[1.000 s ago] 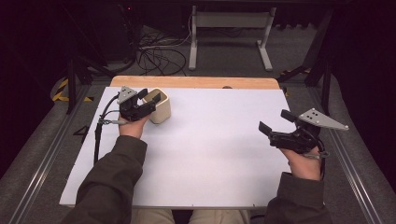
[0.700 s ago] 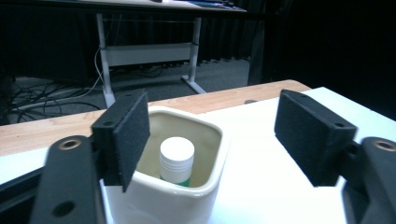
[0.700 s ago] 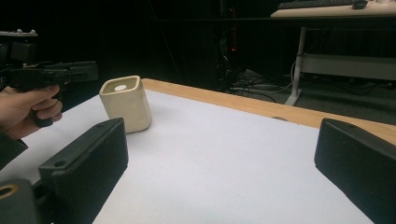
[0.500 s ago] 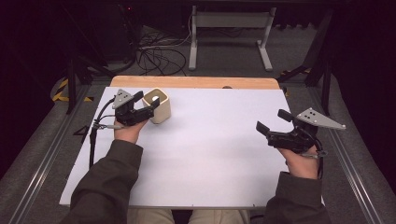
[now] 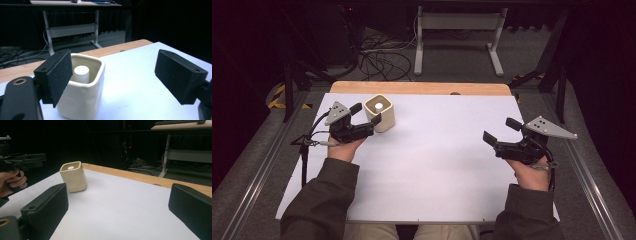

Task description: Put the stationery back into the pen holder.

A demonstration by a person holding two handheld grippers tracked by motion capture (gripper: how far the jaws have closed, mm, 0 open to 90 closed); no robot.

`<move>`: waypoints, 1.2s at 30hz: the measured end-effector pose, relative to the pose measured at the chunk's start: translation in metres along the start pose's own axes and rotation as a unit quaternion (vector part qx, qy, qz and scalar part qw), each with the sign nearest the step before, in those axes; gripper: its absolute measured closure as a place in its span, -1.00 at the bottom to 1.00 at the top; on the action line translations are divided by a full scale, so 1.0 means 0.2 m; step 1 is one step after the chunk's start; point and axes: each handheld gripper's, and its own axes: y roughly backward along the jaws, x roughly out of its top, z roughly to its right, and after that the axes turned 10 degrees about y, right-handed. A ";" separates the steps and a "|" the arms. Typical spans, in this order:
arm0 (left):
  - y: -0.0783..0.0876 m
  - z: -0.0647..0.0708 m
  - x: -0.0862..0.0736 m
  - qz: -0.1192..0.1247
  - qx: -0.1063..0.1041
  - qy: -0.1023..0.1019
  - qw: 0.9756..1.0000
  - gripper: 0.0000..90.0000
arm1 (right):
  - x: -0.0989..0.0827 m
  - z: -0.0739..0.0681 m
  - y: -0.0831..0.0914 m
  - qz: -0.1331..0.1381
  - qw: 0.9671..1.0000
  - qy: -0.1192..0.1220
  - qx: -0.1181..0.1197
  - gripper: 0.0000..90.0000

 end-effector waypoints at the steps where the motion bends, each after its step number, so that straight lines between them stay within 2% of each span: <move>1: 0.01 0.01 0.00 0.001 -0.002 0.001 1.000 -0.66 | 0.00 0.00 0.00 0.000 1.000 0.000 0.000 -0.93; 6: 0.07 0.03 0.01 0.005 -0.013 0.001 1.000 -0.68 | 0.00 -0.01 -0.01 0.001 1.000 0.001 0.001 -0.93; 15: 0.15 0.09 0.00 0.000 -0.024 -0.012 1.000 -0.74 | -0.01 -0.01 -0.02 0.001 1.000 0.000 0.003 -0.93; 36: 0.35 0.11 -0.01 0.007 -0.037 -0.004 0.999 -0.80 | -0.03 -0.03 -0.05 -0.010 1.000 0.005 0.006 -0.93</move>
